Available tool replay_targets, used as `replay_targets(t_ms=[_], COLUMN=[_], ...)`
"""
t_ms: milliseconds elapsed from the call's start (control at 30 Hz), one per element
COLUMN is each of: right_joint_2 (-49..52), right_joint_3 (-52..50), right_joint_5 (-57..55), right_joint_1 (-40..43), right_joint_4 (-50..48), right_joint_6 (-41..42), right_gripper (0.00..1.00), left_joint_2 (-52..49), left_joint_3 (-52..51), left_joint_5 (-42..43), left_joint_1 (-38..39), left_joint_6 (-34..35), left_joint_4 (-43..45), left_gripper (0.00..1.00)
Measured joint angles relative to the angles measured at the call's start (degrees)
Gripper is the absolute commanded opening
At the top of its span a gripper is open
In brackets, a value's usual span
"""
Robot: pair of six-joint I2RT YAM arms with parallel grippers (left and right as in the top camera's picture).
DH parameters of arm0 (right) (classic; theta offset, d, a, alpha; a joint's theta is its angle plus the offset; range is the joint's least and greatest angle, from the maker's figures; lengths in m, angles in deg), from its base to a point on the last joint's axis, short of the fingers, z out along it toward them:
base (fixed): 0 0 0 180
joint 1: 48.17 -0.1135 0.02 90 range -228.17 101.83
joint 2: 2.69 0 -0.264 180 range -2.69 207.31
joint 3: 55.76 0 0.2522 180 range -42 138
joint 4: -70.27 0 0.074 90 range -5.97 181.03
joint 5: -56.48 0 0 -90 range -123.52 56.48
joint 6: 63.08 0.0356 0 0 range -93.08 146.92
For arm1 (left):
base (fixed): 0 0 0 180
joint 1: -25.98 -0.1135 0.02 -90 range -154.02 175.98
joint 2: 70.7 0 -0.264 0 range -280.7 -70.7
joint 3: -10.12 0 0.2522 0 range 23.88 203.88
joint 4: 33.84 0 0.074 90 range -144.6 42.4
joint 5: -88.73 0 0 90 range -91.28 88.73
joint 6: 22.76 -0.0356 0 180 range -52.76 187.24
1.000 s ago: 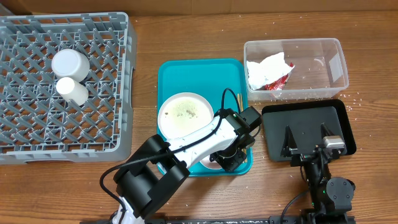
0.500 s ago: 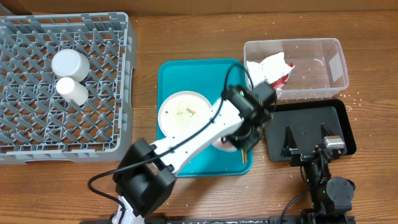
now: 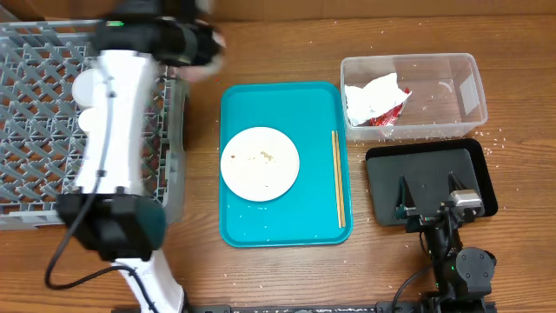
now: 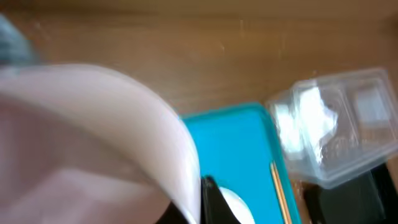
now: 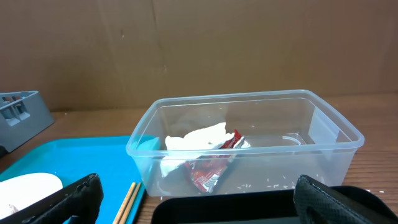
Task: Sort waste into correct bins and load items into the dishwasher
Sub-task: 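Lift the saucer, carry it to the dish rack and release it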
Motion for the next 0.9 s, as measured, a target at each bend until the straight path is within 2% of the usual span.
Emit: replay_targets(t_ms=[100,267,433,600,733,900], right_joint_2=[0.0,0.0,0.0,0.0,0.0,0.0], right_joint_3=[0.0,0.0,0.0,0.0,0.0,0.0], right_joint_5=[0.0,0.0,0.0,0.0,0.0,0.0], right_joint_1=[0.0,0.0,0.0,0.0,0.0,0.0], right_joint_4=[-0.1,-0.1,-0.1,-0.1,-0.1,-0.1], right_joint_6=[0.0,0.0,0.0,0.0,0.0,0.0], right_gripper=[1.0,1.0,1.0,1.0,1.0,1.0], left_joint_2=[-0.2,-2.7,-10.7,-19.7,-23.0,-24.9], left_joint_3=[0.0,0.0,0.0,-0.1,-0.1,-0.1], left_joint_5=[3.6,6.6,11.6,22.0,25.2,26.3], left_joint_1=[-5.7,-11.1,-15.2,-19.4,-21.6,-23.4], left_joint_6=[-0.5,-0.8,-1.9,-4.8,-5.5,-6.3], left_joint_4=[8.9,16.5,26.9,41.8,46.4,47.8], left_gripper=[0.04,0.04,0.04,0.04,0.04,0.04])
